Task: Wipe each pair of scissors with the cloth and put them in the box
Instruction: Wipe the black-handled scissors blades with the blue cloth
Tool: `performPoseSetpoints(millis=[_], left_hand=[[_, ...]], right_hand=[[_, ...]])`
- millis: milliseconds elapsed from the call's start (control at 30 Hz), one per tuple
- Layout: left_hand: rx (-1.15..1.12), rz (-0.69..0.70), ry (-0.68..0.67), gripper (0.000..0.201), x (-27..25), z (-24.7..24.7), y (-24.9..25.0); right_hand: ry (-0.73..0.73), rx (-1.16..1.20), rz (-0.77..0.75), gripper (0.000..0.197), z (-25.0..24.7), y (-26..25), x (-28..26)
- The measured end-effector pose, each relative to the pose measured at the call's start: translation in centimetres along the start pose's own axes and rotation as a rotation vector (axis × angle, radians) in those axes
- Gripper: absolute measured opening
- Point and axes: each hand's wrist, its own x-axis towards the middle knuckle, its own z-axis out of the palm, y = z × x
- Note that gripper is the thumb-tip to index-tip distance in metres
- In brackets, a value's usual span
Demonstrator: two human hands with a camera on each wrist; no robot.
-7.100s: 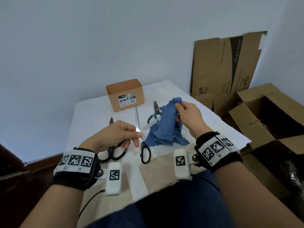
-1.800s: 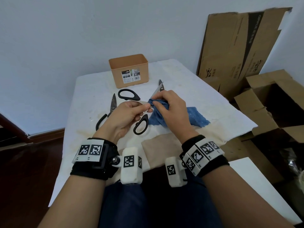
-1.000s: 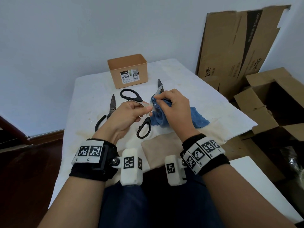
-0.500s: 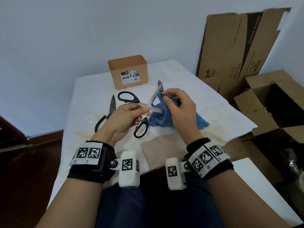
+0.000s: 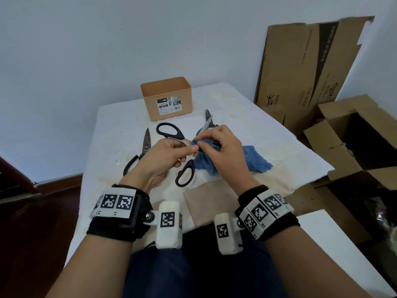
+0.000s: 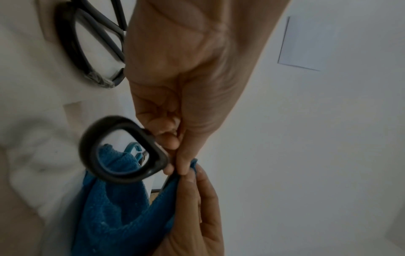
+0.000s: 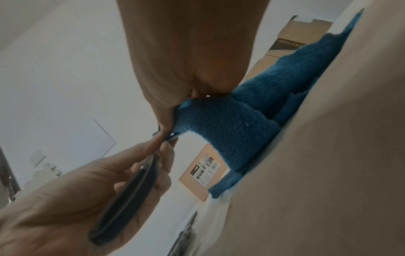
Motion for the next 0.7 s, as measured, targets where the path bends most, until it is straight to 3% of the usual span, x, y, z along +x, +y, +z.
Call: performPoseSetpoints(millis=[233, 467, 700], left_hand=[[-0.023, 0.05, 0.013, 0.01, -0.2, 0.3, 0.0], [0.063, 0.129, -0.019, 0.008, -0.7, 0.1, 0.7], [0.102, 0.151, -0.015, 0.013, -0.5, 0.3, 1.2]], right_hand=[[0.011, 0.037, 0.063, 0.006, 0.1, -0.1, -0.1], [-0.098, -0.05, 0.195, 0.028, -0.6, 0.8, 0.5], [-0.047, -0.052, 0.224, 0.033, -0.6, 0.3, 0.6]])
